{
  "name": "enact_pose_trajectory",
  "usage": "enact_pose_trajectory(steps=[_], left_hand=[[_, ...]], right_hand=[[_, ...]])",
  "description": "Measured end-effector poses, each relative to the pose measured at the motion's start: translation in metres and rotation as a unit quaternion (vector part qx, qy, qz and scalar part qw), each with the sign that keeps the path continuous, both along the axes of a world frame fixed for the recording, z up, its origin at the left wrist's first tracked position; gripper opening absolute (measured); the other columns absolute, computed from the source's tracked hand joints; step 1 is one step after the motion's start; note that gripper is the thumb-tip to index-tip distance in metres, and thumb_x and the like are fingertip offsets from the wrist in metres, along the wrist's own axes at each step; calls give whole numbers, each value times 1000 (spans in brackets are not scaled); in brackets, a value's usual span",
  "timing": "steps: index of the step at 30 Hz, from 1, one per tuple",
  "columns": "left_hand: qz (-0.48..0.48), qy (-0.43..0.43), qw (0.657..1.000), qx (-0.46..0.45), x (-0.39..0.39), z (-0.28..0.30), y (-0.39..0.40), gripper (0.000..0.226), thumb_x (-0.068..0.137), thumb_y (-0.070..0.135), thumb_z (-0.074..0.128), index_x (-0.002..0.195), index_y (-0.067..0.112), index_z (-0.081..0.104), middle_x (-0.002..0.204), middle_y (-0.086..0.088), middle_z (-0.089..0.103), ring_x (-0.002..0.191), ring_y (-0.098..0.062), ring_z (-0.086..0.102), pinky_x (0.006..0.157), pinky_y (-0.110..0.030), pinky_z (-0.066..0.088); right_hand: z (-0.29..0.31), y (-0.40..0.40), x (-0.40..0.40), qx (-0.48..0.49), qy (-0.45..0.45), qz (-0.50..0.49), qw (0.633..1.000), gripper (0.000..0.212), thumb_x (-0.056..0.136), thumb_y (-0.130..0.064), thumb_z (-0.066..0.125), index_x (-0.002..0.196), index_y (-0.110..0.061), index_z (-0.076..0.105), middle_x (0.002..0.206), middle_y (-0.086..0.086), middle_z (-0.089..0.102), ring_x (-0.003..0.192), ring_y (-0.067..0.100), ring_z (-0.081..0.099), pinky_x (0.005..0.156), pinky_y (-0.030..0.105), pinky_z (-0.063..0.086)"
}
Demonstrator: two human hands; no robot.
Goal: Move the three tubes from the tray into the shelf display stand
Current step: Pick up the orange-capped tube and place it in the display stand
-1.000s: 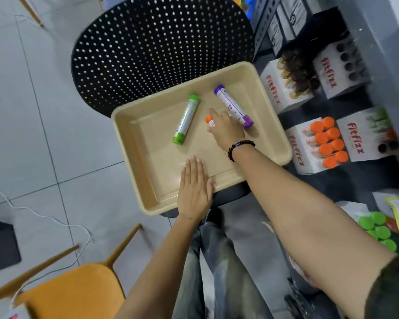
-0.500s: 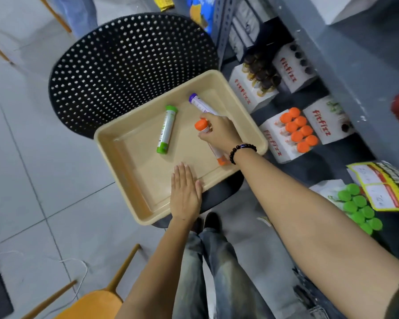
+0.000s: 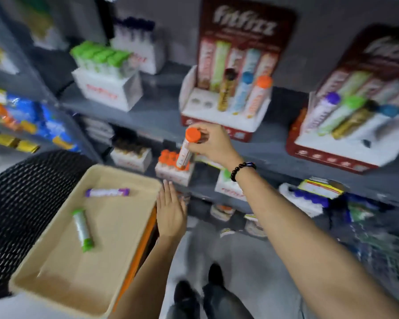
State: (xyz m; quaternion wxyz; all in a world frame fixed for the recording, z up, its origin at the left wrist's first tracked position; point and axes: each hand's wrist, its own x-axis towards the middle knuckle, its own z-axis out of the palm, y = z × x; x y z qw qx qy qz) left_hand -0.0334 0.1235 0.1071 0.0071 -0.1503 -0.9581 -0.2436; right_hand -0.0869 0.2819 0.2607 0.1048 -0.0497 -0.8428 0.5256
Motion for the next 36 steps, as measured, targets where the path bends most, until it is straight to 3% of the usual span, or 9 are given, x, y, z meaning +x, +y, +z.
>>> enact_pose_trajectory(steps=[4, 9, 13, 16, 19, 24, 28, 33, 36], left_hand=[[-129, 47, 990, 11, 4, 33, 81, 56, 95, 16, 44, 141, -7, 22, 150, -26, 22, 141, -37, 18, 117, -44, 15], [-228, 79, 970, 14, 17, 61, 175, 58, 96, 22, 43, 142, -6, 19, 152, -25, 18, 142, -36, 14, 117, -43, 9], [-235, 75, 969, -11, 15, 63, 231, 60, 98, 29, 39, 141, -7, 18, 152, -26, 17, 142, -37, 12, 118, -45, 7], [-215, 39, 975, -38, 9, 58, 266, 63, 99, 33, 34, 142, -7, 15, 153, -25, 13, 143, -36, 6, 118, -44, 5], [-183, 19, 979, -82, 5, 53, 282, 67, 98, 41, 27, 143, -6, 10, 155, -23, 10, 143, -34, 5, 118, -44, 4], [-168, 35, 976, -134, 7, 49, 283, 69, 97, 48, 17, 145, -1, 8, 156, -19, 9, 144, -32, 4, 118, -41, 2], [-165, 20, 975, -149, 9, 54, 284, 70, 96, 51, 12, 146, 4, 3, 157, -16, 3, 144, -30, -1, 117, -39, -2], [-170, 7, 973, -158, 8, 58, 284, 69, 96, 50, 11, 146, 4, 0, 157, -16, 0, 144, -30, -3, 117, -39, -2], [-175, 4, 971, -162, 8, 59, 284, 69, 96, 51, 12, 146, 4, 0, 157, -16, -1, 144, -30, -3, 117, -39, -2]], right_hand=[[49, 81, 59, 20, 55, -100, 993, 34, 65, 0, 74, 97, -9, 69, 86, 0, 68, 73, -1, 59, 75, 16, 51], [84, 174, 136, 53, 85, -191, 976, 33, 69, -2, 75, 101, -9, 67, 87, -1, 65, 77, 3, 57, 77, 19, 49], [96, 233, 180, 75, 70, -234, 967, 24, 75, -9, 75, 98, -6, 67, 85, 6, 68, 75, 8, 58, 78, 32, 53], [102, 268, 198, 78, 76, -232, 967, 16, 77, -17, 75, 91, -16, 67, 76, -4, 66, 65, -4, 54, 64, 16, 50], [107, 295, 205, 70, 83, -248, 963, 28, 75, -18, 76, 102, -12, 69, 90, 1, 67, 77, 1, 58, 76, 17, 48], [110, 326, 207, 105, 69, -262, 957, 36, 71, -17, 79, 105, -10, 68, 90, -2, 57, 75, -1, 53, 69, 0, 39], [113, 341, 206, 150, 9, -266, 952, 38, 70, -13, 77, 108, -12, 67, 106, 5, 67, 86, 8, 57, 77, 18, 43], [120, 352, 199, 160, -65, -243, 955, 40, 70, -1, 70, 108, -15, 67, 105, -1, 64, 100, 18, 60, 94, 37, 50], [126, 354, 198, 167, -118, -215, 955, 40, 74, 1, 70, 107, -22, 67, 110, -3, 58, 102, 19, 58, 86, 42, 56]])
